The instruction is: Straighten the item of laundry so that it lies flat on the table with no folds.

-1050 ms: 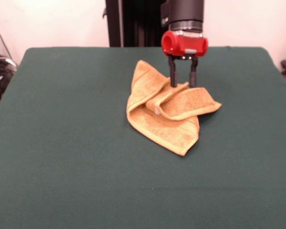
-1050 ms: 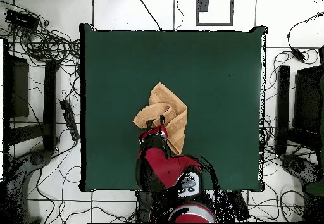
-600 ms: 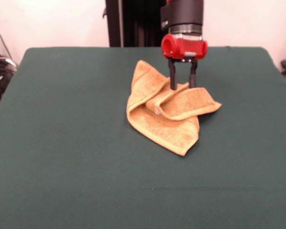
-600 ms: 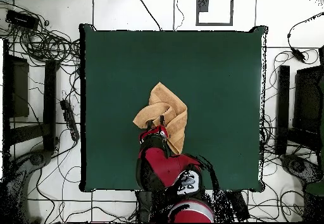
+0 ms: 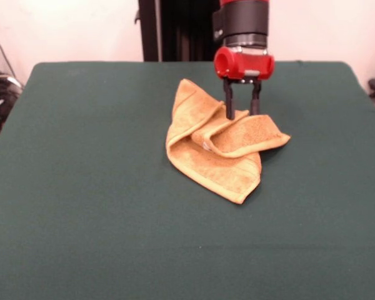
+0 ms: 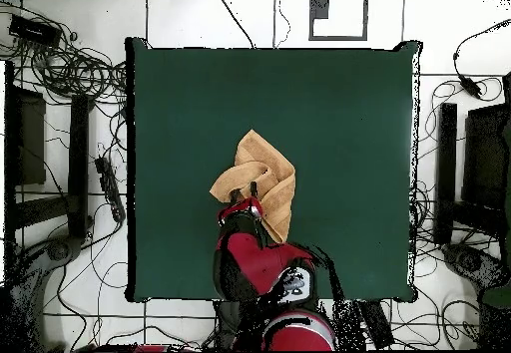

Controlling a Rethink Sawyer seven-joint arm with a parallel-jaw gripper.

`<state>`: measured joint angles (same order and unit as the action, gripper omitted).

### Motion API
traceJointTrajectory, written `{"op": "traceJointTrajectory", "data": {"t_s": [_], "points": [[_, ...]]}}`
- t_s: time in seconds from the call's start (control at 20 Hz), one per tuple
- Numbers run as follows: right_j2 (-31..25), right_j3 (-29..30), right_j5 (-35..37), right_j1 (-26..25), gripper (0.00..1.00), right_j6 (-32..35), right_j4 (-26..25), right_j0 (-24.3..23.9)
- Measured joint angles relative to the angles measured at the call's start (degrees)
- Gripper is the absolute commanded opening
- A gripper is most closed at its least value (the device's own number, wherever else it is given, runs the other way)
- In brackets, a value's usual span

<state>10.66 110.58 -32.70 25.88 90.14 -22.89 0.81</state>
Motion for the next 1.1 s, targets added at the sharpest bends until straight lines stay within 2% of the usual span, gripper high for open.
{"op": "traceJointTrajectory", "data": {"t_s": [0.05, 1.1], "points": [[0.02, -0.02, -1.1, -0.55, 0.0, 0.0, 0.02, 0.0], [0.17, -0.01, -2.54, -1.2, 0.0, 0.0, 1.18, 0.3]]}}
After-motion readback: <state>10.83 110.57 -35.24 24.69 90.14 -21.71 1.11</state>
